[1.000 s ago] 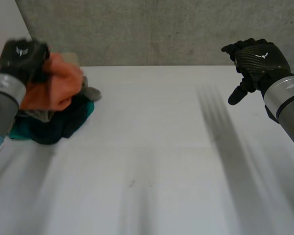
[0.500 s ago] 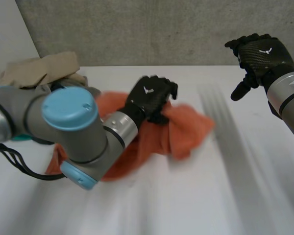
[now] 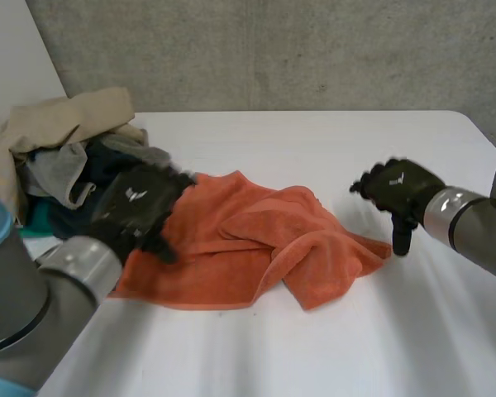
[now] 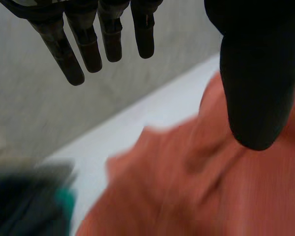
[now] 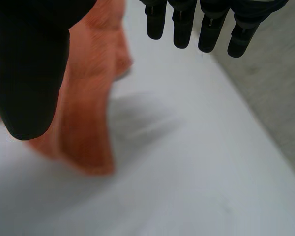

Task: Fold the laundry.

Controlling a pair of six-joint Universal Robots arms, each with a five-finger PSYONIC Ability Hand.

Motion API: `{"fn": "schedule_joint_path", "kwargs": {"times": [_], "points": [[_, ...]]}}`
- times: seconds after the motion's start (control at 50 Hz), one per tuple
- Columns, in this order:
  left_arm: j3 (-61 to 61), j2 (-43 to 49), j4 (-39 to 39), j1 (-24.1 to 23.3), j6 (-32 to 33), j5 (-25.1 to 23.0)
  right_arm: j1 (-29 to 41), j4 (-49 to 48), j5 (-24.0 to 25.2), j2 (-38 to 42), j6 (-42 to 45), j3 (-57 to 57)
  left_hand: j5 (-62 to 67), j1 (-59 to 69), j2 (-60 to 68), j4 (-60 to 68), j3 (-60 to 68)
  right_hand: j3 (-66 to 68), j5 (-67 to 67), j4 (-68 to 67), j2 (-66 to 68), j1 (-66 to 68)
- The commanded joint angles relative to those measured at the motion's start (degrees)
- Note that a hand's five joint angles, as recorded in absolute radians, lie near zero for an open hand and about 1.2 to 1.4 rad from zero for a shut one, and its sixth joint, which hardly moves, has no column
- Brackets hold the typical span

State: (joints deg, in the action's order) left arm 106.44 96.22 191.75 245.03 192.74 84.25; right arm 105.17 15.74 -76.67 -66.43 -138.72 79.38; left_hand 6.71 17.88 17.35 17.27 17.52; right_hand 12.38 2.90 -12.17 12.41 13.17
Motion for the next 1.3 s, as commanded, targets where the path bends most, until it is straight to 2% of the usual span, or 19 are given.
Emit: {"fn": "schedule_joint_path", "kwargs": {"times": [0.02, 0.1, 0.14, 0.16, 0.22, 0.28, 0.3, 0.42, 0.58, 0.72, 0.88, 0.96, 1.0, 1.1, 1.18, 1.3], "points": [[7.98, 0.02, -2.96, 7.03, 10.01, 2.33, -2.33, -1.31, 4.59, 5.16, -6.54, 3.76, 2.92, 1.76, 2.29, 2.37, 2.12, 4.26, 3.74, -4.47, 4.23, 3.47], [10.80, 0.29, -2.87, 11.42, 12.30, 1.63, -2.87, -5.97, 8.81, 6.66, -12.96, 6.13, 3.09, 1.92, 2.46, 2.53, 2.28, 8.61, 8.08, -8.82, 8.57, 7.81], [11.24, 0.55, -2.87, 14.41, 12.48, -0.47, -2.78, -7.47, 9.96, 7.19, -15.00, 6.84, 3.76, 2.60, 3.13, 3.21, 2.95, 13.33, 12.81, -13.54, 13.30, 12.54], [11.42, 0.64, -2.87, 15.29, 12.48, -1.70, -2.43, -8.69, 10.48, 7.63, -16.40, 7.28, 3.93, 2.77, 3.30, 3.37, 3.12, 20.51, 19.99, -20.72, 20.48, 19.72], [11.51, 0.73, -2.87, 18.81, 12.66, -7.41, -2.25, -9.67, 10.40, 8.25, -17.11, 7.37, 6.95, 5.79, 6.32, 6.40, 6.14, 30.30, 29.78, -30.51, 30.27, 29.51], [11.42, 0.90, -2.87, 21.97, 12.74, -12.87, -2.25, -10.81, 10.31, 8.78, -17.73, 7.28, 8.64, 7.47, 8.00, 8.08, 7.83, 66.20, 65.68, -66.41, 66.17, 65.41], [11.33, 0.99, -2.87, 22.76, 12.74, -14.01, -2.25, -11.34, 10.31, 8.69, -17.82, 7.28, 9.48, 8.31, 8.84, 8.92, 8.67, 67.61, 67.08, -67.82, 67.58, 66.82], [10.54, 4.32, -2.26, 25.75, 15.11, -20.60, -2.95, -14.51, 8.03, 8.07, -17.90, 8.16, 13.84, 12.67, 13.20, 13.28, 13.03, 67.62, 67.10, -67.83, 67.59, 66.83], [9.05, 9.94, -2.17, 27.34, 23.10, -21.84, -3.04, -14.68, 6.09, 7.46, -17.91, 8.95, 17.73, 16.56, 17.09, 17.17, 16.92, 67.62, 67.10, -67.83, 67.59, 66.83], [8.17, 12.68, -1.73, 26.90, 26.45, -21.93, -3.04, -14.77, 6.09, 6.84, -17.90, 9.48, 20.24, 19.07, 19.60, 19.68, 19.43, 67.62, 67.10, -67.83, 67.59, 66.83], [5.18, 14.87, -0.32, 25.94, 26.54, -21.84, -2.95, -14.95, 6.09, 5.62, -17.90, 10.36, 38.06, 36.89, 37.42, 37.50, 37.25, 67.62, 67.10, -67.83, 67.59, 66.83], [2.99, 17.24, 0.29, 23.92, 26.54, -21.49, -3.04, -15.12, 5.92, 4.21, -17.90, 10.71, 63.22, 62.05, 62.59, 62.66, 62.41, 67.62, 67.10, -67.83, 67.59, 66.83], [2.46, 17.16, 0.38, 23.56, 26.46, -21.14, -3.04, -15.21, 5.66, 3.33, -17.90, 11.15, 63.29, 62.12, 62.65, 62.73, 62.48, 67.62, 67.10, -67.83, 67.59, 66.83], [2.10, 14.18, -0.06, 22.95, 25.58, -20.96, -3.74, -14.68, 3.29, -1.31, -16.94, 11.06, 63.29, 62.12, 62.65, 62.73, 62.48, 67.62, 67.10, -67.83, 67.59, 66.83], [2.10, 7.25, -0.85, 21.81, 22.07, -20.88, -4.10, -11.28, 2.32, -6.84, -15.63, 9.84, 63.29, 62.12, 62.65, 62.73, 62.48, 67.62, 67.10, -67.83, 67.59, 66.83], [-0.52, -9.80, -3.05, 20.40, 9.16, -20.79, -7.25, -1.86, 2.14, -16.70, -7.81, 4.04, 63.29, 62.12, 62.65, 62.73, 62.48, 67.62, 67.10, -67.83, 67.59, 66.83]]}}
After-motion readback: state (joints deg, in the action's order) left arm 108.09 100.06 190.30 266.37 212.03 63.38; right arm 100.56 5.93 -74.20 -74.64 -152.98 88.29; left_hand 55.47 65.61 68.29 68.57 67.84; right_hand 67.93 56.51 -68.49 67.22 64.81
